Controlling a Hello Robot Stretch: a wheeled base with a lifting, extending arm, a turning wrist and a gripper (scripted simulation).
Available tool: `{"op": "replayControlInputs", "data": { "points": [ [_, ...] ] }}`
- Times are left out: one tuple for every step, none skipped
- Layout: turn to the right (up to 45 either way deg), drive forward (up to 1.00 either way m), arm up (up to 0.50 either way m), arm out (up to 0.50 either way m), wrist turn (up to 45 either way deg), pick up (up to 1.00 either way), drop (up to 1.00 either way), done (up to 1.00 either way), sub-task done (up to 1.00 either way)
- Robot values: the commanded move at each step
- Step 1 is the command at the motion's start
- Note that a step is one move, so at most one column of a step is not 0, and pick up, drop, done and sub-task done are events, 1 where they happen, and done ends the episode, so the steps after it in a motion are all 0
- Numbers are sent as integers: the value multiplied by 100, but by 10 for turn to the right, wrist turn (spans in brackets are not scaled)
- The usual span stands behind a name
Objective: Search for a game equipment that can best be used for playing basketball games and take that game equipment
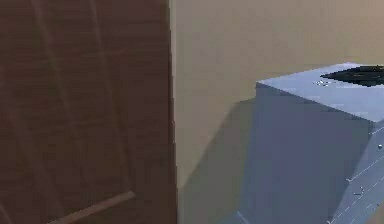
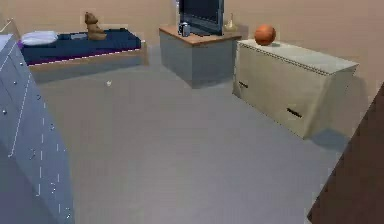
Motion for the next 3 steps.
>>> {"op": "replayControlInputs", "data": {
  "points": [
    [450,0,0,0,0,0,0,0,0],
    [450,0,0,0,0,0,0,0,0],
    [210,0,0,0,0,0,0,0,0]
  ]
}}
